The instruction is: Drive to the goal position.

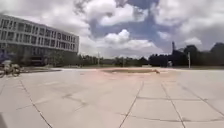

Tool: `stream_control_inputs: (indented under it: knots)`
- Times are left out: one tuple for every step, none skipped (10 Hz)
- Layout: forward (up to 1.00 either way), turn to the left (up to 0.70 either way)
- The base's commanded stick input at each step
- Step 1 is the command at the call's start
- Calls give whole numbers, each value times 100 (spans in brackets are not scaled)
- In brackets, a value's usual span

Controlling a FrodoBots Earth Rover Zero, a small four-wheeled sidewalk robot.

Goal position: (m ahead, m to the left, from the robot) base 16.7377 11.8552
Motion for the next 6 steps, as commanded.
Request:
stream_control_inputs:
  knots:
    - [100,0]
    - [100,0]
    - [100,0]
    - [100,0]
    - [100,0]
    - [100,0]
